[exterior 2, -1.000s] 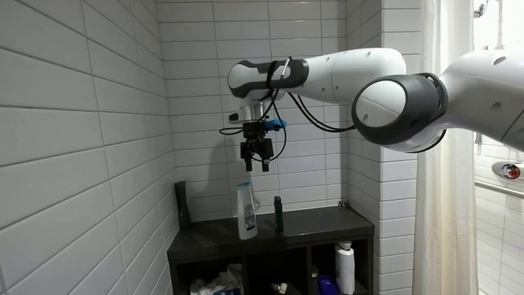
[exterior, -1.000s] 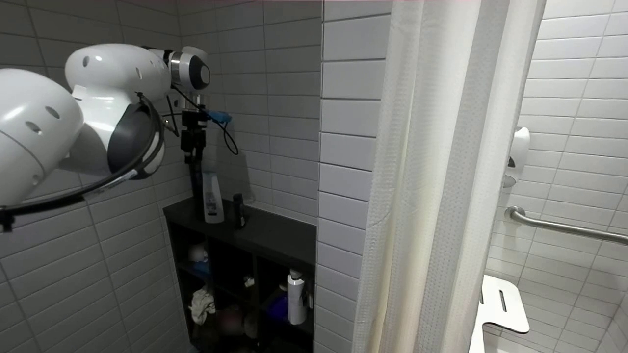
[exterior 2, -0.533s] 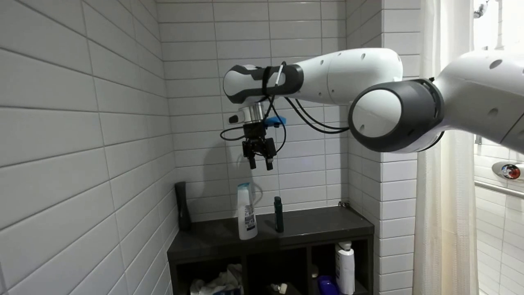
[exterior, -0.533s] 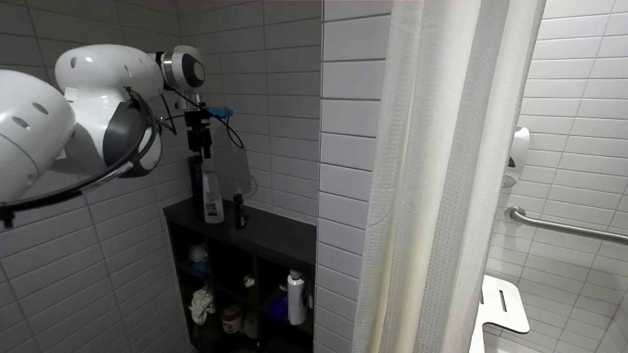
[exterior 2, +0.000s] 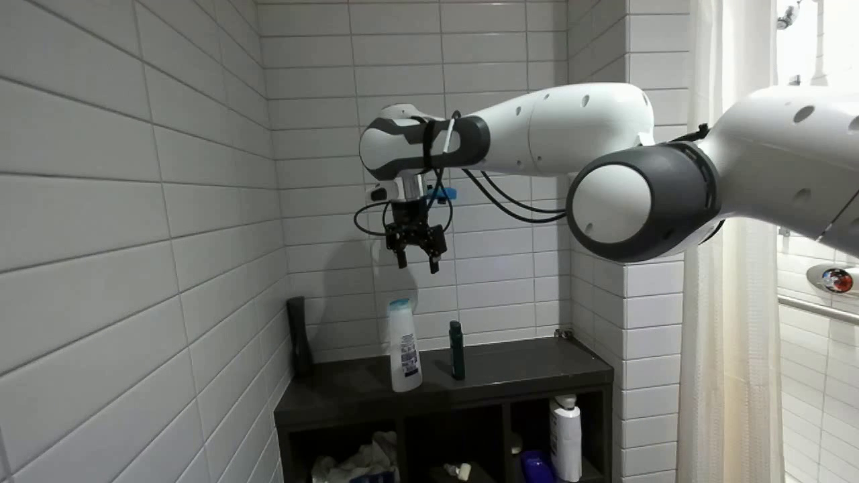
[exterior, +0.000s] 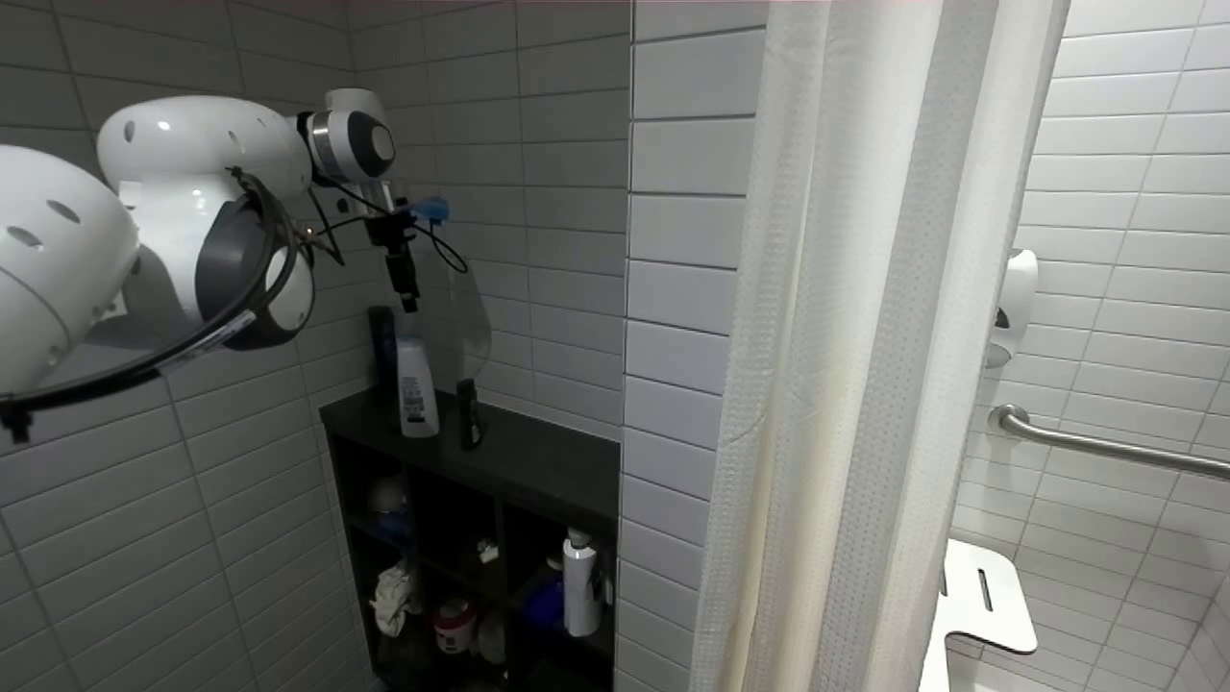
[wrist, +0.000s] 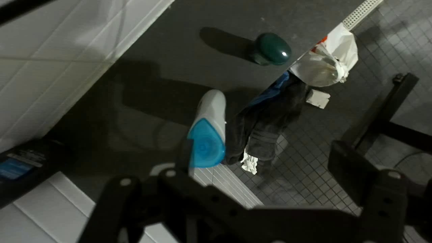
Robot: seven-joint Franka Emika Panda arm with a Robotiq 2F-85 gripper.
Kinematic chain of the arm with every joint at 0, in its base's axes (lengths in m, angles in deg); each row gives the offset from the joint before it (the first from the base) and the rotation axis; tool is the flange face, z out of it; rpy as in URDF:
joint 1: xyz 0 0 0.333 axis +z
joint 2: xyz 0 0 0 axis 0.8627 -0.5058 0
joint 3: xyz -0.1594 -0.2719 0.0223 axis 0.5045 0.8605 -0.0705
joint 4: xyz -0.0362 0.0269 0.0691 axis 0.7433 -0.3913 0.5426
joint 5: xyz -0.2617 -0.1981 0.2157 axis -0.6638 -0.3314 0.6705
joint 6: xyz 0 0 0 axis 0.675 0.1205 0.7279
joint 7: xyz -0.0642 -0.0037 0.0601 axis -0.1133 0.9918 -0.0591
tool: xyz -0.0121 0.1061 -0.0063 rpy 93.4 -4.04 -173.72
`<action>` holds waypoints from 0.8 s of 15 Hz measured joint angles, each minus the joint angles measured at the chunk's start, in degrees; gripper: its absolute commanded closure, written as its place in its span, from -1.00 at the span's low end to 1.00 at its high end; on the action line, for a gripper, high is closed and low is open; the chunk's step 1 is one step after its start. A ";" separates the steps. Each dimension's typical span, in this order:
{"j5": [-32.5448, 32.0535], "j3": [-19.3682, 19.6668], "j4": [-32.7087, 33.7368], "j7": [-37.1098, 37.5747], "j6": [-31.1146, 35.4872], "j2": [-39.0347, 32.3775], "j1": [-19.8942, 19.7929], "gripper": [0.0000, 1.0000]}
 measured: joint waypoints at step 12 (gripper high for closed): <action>10.61 -2.59 0.00 -2.29 6.13 -0.81 -1.06 -1.00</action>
